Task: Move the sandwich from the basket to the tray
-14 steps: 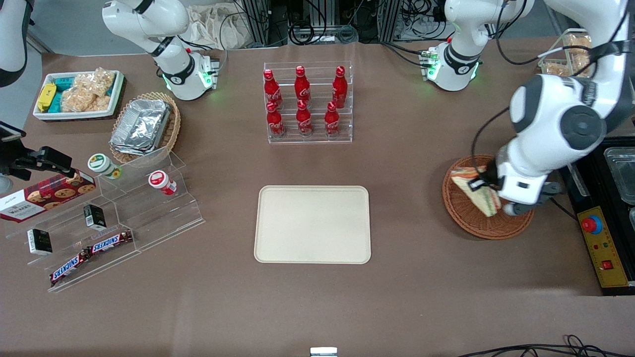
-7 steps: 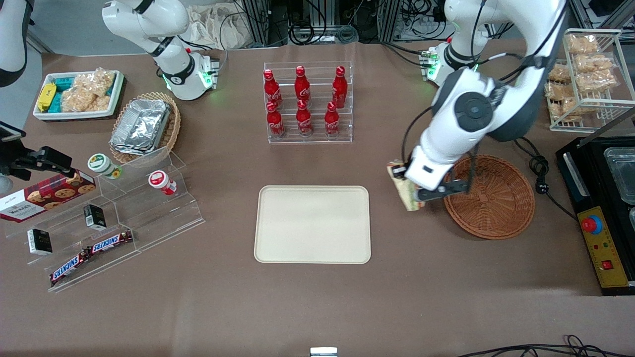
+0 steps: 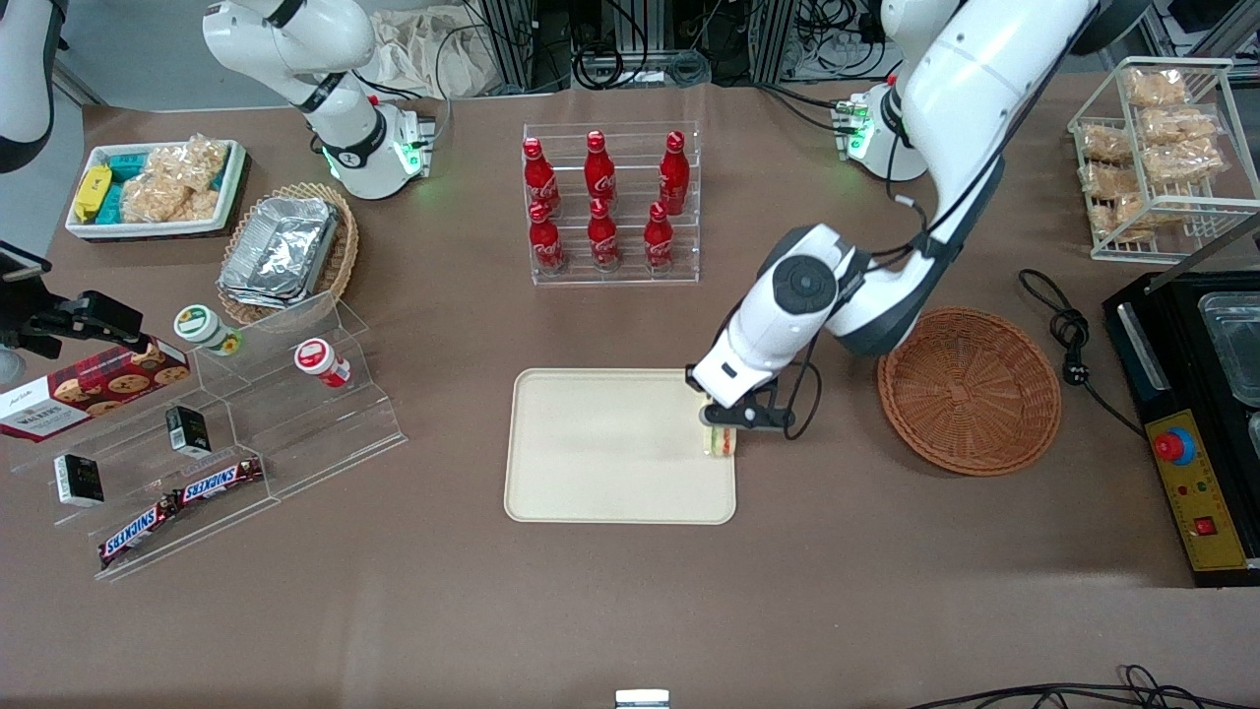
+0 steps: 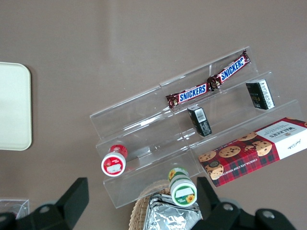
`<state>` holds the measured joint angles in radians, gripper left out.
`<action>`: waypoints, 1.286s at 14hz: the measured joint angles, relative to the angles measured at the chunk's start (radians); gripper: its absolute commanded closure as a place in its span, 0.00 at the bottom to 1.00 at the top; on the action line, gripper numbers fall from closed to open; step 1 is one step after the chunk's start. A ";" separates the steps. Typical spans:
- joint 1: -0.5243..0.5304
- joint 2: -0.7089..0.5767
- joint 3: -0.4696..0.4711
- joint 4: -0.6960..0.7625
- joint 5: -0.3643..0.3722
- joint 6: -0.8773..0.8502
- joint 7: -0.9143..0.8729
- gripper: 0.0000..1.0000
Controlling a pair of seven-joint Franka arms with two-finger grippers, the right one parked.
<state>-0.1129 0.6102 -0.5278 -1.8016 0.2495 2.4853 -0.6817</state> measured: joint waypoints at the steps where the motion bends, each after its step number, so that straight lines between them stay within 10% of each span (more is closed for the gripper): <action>1: -0.002 0.039 0.000 0.029 0.023 0.000 0.001 0.82; 3: -0.003 0.082 -0.002 0.064 0.038 0.000 -0.003 0.03; 14: 0.007 -0.085 0.025 0.148 0.064 -0.169 -0.183 0.01; 18: 0.144 -0.275 0.022 0.150 -0.052 -0.379 -0.080 0.01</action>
<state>0.0307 0.3350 -0.5060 -1.6518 0.1974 2.1066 -0.7621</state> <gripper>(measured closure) 0.009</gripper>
